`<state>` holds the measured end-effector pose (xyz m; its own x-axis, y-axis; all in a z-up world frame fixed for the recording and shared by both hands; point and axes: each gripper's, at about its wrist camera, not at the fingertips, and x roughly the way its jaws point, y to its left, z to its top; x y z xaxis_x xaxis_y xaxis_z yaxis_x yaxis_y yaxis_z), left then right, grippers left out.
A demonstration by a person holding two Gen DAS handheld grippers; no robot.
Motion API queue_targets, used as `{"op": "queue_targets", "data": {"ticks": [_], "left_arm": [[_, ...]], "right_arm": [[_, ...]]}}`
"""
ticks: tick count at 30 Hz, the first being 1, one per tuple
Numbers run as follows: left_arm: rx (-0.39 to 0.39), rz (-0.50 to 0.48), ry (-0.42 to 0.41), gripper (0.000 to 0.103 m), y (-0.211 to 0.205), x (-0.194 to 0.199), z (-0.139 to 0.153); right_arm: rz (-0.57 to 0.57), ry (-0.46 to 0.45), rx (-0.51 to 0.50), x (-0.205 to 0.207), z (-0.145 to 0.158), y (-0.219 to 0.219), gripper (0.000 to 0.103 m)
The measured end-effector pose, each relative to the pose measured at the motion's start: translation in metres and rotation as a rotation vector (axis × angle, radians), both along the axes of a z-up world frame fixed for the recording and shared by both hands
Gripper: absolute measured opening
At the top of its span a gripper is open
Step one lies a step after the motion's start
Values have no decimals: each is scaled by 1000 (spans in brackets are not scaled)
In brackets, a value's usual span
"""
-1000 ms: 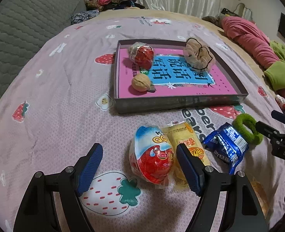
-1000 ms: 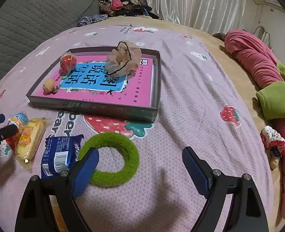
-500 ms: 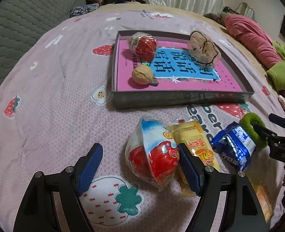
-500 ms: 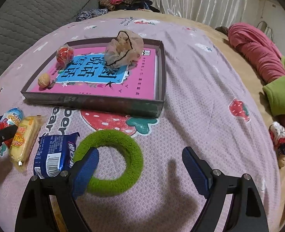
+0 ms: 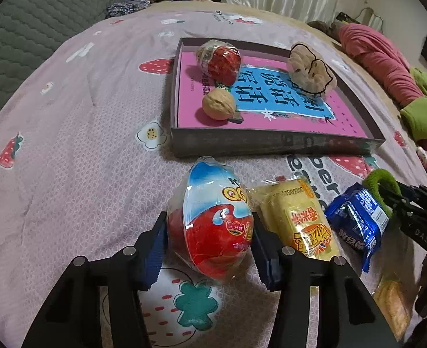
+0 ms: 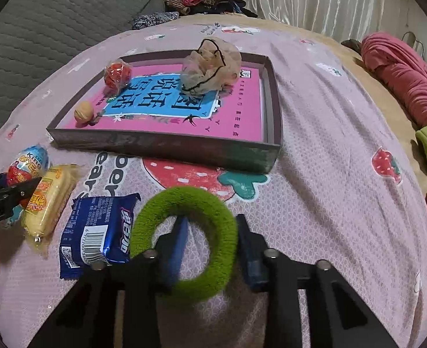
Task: Organize objects
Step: 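Close the left tool on the wrapped egg while the right tool grips the green ring, then lift and carry the wrapped egg and green ring over the pink tray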
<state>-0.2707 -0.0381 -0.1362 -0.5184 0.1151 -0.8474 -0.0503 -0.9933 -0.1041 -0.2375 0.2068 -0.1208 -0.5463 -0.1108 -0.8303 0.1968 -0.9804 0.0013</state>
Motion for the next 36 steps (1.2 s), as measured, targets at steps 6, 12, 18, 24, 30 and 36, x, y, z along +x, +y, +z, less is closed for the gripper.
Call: {"op": "queue_targets", "data": {"ticks": [6,12,18,24,30,36], "left_arm": [[28,0,7,54,-3,3,1],[27,-1,13,54,-2,6,1],[20,12,36,54,-6,9,8],[35,18,63,54,-10,14,20],[37,14,90,54,-9,25,40],[23,7,120,54,-9,38,60]], "right_arm": [[-7,30,-45,5,6,7,19],[0,37,-68,4,7,9,15],[-13,79,-87,8,19,14,15],[-19,134,-72,17,42,13,15],[0,165,-68,27,66,8,15],[12,201,-73,43,87,2,15]]}}
